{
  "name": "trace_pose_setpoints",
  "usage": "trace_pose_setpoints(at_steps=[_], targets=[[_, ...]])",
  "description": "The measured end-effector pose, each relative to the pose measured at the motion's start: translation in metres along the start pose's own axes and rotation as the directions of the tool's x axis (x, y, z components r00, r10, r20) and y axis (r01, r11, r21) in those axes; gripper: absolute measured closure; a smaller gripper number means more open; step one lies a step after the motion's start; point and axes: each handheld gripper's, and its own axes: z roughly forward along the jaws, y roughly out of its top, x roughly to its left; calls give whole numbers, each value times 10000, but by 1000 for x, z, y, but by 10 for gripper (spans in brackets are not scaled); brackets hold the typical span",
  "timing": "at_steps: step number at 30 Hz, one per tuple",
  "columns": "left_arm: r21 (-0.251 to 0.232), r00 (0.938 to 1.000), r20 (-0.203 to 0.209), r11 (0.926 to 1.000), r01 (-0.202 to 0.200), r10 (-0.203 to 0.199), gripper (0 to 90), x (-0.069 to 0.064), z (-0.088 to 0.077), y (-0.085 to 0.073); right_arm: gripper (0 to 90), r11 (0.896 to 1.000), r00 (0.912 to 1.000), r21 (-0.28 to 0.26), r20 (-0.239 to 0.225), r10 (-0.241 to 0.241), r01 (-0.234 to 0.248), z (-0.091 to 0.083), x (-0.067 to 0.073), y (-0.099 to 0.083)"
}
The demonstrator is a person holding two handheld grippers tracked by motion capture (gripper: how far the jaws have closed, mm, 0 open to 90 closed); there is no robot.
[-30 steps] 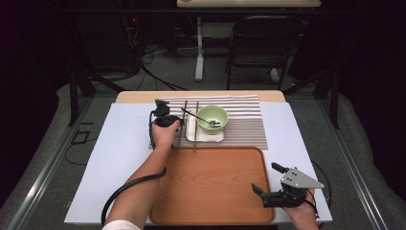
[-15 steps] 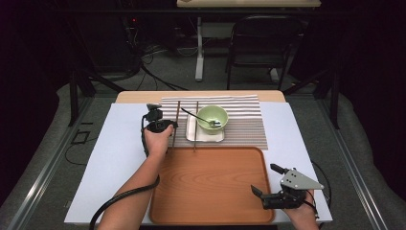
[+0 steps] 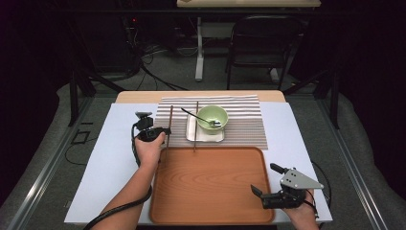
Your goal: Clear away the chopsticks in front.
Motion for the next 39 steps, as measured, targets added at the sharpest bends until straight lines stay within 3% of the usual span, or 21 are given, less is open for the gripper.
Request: trace_pose_setpoints(at_steps=[6, 13, 20, 26, 39], targets=[[-153, 9997, 134, 9997, -197, 199, 852, 1, -15, -12, 10, 10000, 10000, 24, -25, -39, 39, 0, 1, 0], [-192, 9976, -14, 9974, -693, 693, 852, 1, -32, -33, 11, 10000, 10000, 13, -27, -32, 32, 0, 2, 1], [-207, 9985, 191, 9985, -511, 515, 852, 3, -44, -60, 11, 10000, 10000, 26, -9, -29, 29, 1, 2, 1], [-141, 9983, -35, 9982, -587, 587, 852, 0, -48, -85, 12, 10000, 10000, 13, -5, -33, 33, 0, 2, 1], [-68, 9972, -378, 9979, -641, 638, 852, 2, -54, -115, 12, 10000, 10000, -2, 6, -8, 8, 0, 3, 1]])
